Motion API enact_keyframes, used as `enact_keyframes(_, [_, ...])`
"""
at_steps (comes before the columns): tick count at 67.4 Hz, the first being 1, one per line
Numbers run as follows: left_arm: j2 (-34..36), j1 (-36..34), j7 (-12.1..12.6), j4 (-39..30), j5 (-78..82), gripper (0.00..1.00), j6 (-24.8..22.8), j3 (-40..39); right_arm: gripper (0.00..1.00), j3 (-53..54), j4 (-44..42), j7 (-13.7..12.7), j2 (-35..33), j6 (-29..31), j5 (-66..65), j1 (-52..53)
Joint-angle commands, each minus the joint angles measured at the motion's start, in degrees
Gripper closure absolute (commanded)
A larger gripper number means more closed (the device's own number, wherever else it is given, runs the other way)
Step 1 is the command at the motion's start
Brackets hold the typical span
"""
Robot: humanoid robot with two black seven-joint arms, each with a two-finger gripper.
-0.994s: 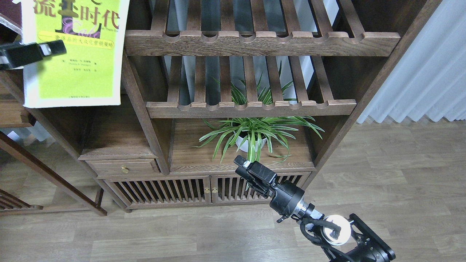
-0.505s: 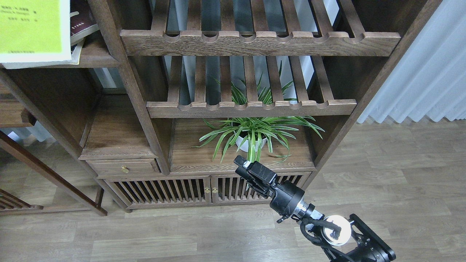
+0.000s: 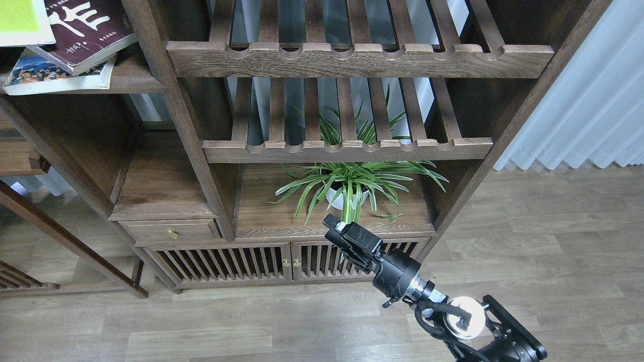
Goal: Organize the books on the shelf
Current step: 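Lay the yellow-green book on the book stack and release with left gripper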
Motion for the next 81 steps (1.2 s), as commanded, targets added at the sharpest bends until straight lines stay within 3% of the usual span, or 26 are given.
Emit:
enact_keyframes(1, [-4.2, -2.0, 0.0, 5.4, 1.0, 0.99, 0.0, 0.0, 0.23, 0.0, 0.0, 0.0, 0.0, 0.0, 0.0, 0.0])
enact_keyframes(27, [-16.7, -4.4, 0.0, 15.6, 3.8, 0.99, 0.0, 0.1, 0.23, 0.0, 0.0, 0.0, 0.0, 0.0, 0.2, -0.1])
enact_keyframes(31, [-19.9, -7.3, 0.0, 20.4, 4.3, 0.99, 0.0, 0.2, 0.23, 0.1, -0.1, 0.0, 0.0, 0.0, 0.2, -0.2])
enact_keyframes(49, [-26.1, -14.7, 0.0, 29.7, 4.4, 0.99, 0.0, 4.4, 0.21, 0.1, 0.2, 0.0, 0.0, 0.0, 0.2, -0.4])
enact_keyframes(76, [-33.4, -18.5, 0.0, 41.5, 4.4, 0.99, 0.0, 4.4, 0.21, -0.1, 1.1, 0.0, 0.0, 0.0, 0.2, -0.5])
enact_keyframes(81, [-35.1, -18.8, 0.0, 42.4, 4.2, 0.89, 0.0, 3.8, 0.21, -0.2, 1.1, 0.0, 0.0, 0.0, 0.2, -0.6])
